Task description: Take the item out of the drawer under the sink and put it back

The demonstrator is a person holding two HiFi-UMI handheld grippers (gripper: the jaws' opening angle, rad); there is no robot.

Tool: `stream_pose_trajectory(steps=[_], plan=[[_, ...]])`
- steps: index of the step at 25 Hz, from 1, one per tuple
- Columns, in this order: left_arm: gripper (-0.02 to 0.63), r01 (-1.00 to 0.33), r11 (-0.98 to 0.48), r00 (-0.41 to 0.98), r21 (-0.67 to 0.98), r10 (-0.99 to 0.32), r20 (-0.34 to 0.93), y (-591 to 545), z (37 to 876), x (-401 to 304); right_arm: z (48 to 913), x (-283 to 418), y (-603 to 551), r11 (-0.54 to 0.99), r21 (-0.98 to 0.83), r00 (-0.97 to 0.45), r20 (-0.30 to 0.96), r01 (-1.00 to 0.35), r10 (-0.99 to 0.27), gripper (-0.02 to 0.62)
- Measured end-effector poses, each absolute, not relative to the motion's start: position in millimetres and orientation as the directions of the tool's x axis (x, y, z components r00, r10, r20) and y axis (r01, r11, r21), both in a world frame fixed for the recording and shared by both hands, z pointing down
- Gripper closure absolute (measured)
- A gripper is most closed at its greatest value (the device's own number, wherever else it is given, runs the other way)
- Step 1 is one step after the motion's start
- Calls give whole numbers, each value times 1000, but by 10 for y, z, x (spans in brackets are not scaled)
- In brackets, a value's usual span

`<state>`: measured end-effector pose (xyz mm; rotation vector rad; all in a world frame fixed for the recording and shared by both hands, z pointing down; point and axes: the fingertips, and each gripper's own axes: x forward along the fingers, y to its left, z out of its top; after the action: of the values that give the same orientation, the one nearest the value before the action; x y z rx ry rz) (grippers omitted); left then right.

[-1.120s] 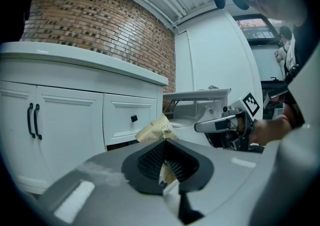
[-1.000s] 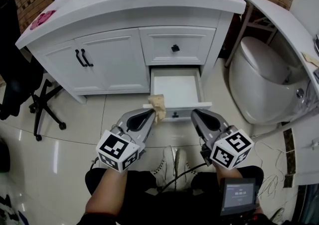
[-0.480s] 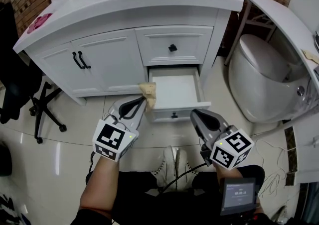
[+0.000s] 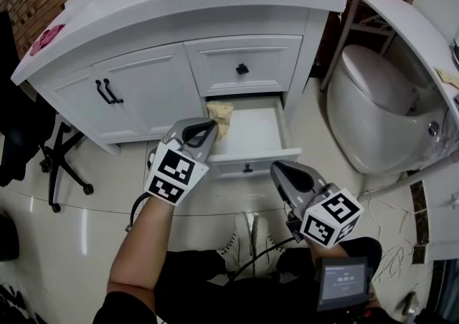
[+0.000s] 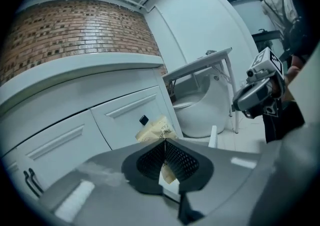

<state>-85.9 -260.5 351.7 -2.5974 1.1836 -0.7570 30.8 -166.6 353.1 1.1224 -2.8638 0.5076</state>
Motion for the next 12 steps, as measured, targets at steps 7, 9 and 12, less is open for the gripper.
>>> stream_pose_trajectory(steps=[7, 9, 12], plan=[[597, -611, -699, 525, -372, -709, 471, -2934, 3997, -710, 3645, 298, -1743, 685, -309, -745, 153, -660, -649, 588], [597, -592, -707, 510, -386, -700, 500, -3028, 4116, -690, 3675, 293, -1757, 685, -316, -748, 157, -657, -645, 588], [597, -557, -726, 490, -404, -680, 546, -3192, 4316, -641, 3762, 287, -1769, 681, -332, -751, 167, -653, -639, 588]])
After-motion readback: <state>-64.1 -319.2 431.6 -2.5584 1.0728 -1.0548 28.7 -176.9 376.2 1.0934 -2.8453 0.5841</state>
